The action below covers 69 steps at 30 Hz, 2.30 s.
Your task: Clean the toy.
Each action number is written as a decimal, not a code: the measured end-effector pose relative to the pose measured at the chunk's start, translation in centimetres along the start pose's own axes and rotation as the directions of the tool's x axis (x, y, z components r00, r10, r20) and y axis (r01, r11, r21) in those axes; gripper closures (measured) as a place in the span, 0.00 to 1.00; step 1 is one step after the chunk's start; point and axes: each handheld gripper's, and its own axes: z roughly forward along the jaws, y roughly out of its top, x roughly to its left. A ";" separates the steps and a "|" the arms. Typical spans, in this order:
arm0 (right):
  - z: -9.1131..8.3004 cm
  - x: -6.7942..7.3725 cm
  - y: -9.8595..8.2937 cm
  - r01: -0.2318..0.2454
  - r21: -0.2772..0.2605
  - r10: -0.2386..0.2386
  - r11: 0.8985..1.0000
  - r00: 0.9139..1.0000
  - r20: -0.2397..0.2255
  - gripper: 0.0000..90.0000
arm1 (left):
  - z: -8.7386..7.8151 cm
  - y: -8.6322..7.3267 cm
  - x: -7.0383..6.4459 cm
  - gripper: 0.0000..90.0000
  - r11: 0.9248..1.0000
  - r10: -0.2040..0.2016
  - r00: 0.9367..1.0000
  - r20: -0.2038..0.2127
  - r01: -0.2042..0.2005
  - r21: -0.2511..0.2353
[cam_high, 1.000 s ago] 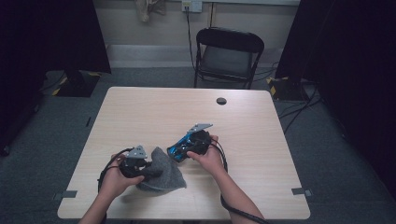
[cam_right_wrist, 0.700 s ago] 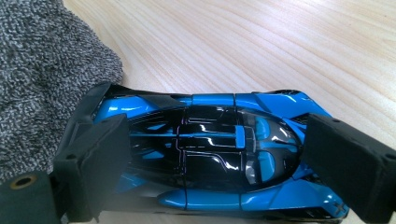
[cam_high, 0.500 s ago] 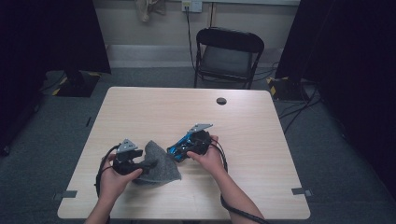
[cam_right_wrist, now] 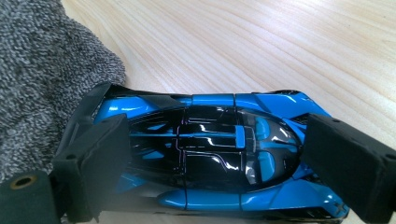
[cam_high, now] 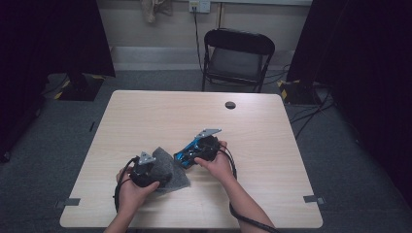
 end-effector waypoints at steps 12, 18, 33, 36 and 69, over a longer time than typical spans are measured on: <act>0.0 0.0 0.0 0.000 -0.002 0.000 1.000 1.000 -0.005 0.08 | -0.3 3.6 3.9 0.71 0.996 0.083 0.994 0.068 -0.082 -0.019; 0.0 -0.2 0.0 0.006 -0.004 -0.006 1.000 1.000 -0.012 0.08 | 1.8 6.9 4.6 0.72 0.993 0.119 0.990 0.073 -0.119 -0.006; 0.0 -0.2 0.0 0.011 -0.006 -0.011 1.000 1.000 -0.017 0.08 | 7.4 11.5 3.6 0.73 0.994 0.106 0.987 0.122 -0.108 0.014; 0.0 -0.2 -0.1 0.009 -0.007 -0.010 1.000 1.000 -0.017 0.08 | 8.3 11.7 3.2 0.73 0.992 0.122 0.982 0.142 -0.125 0.011; 0.1 -0.1 0.0 0.022 -0.007 -0.023 1.000 0.999 -0.027 0.08 | 5.3 10.5 4.2 0.31 0.998 0.064 0.996 0.056 -0.063 -0.012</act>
